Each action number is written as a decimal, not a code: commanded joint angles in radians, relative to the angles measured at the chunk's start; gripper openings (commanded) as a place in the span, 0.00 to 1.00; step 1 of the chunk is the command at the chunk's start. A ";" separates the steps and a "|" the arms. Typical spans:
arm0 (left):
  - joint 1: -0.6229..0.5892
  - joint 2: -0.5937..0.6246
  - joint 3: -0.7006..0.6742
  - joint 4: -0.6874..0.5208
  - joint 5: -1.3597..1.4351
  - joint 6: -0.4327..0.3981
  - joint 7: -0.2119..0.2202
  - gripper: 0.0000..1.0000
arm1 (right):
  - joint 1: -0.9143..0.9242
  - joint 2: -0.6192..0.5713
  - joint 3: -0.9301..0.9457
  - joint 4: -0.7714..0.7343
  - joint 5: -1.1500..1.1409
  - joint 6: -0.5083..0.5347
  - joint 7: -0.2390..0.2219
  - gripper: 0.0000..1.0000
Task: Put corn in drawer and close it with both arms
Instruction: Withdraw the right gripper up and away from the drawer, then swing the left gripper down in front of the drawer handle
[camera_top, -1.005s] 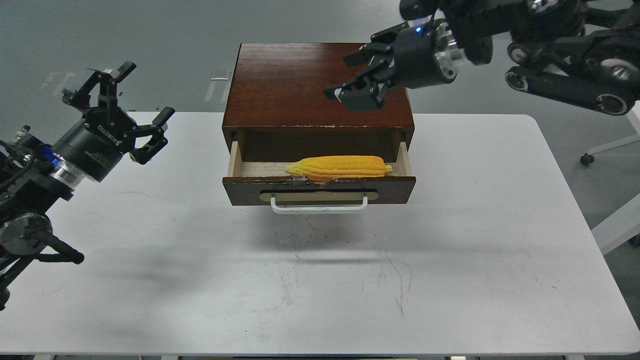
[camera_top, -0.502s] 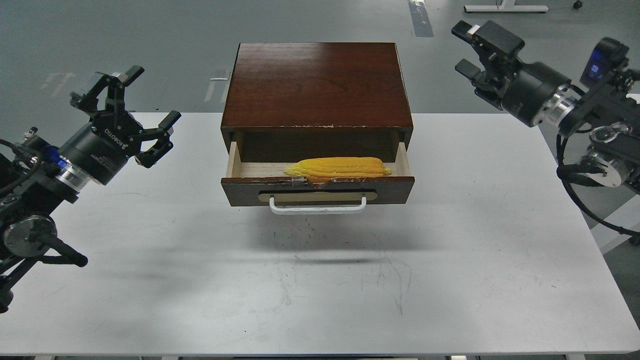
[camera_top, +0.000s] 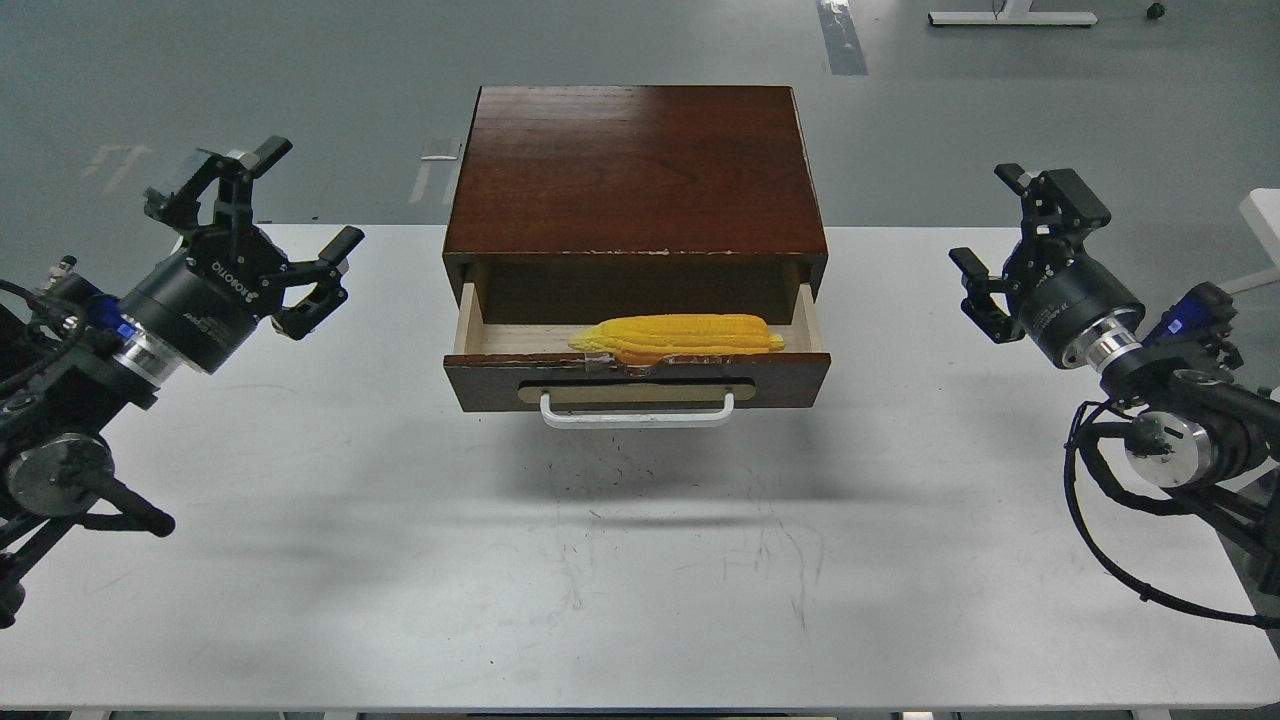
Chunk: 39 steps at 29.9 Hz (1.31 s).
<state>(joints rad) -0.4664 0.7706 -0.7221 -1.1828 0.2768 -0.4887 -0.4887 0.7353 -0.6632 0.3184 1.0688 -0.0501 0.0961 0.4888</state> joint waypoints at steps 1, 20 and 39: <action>-0.001 0.027 -0.002 0.000 0.039 0.000 0.000 0.99 | -0.005 0.002 -0.002 -0.001 0.001 0.002 0.000 0.99; -0.218 0.075 -0.017 -0.302 0.691 0.067 0.000 0.00 | -0.014 -0.003 -0.008 -0.001 -0.002 0.005 0.000 0.99; -0.221 -0.011 0.116 -0.557 1.812 0.243 0.000 0.00 | -0.028 -0.009 -0.016 -0.007 -0.005 0.005 0.000 0.99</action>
<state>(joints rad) -0.6941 0.7623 -0.6584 -1.7287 1.9989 -0.2895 -0.4888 0.7085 -0.6704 0.3022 1.0642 -0.0552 0.1013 0.4888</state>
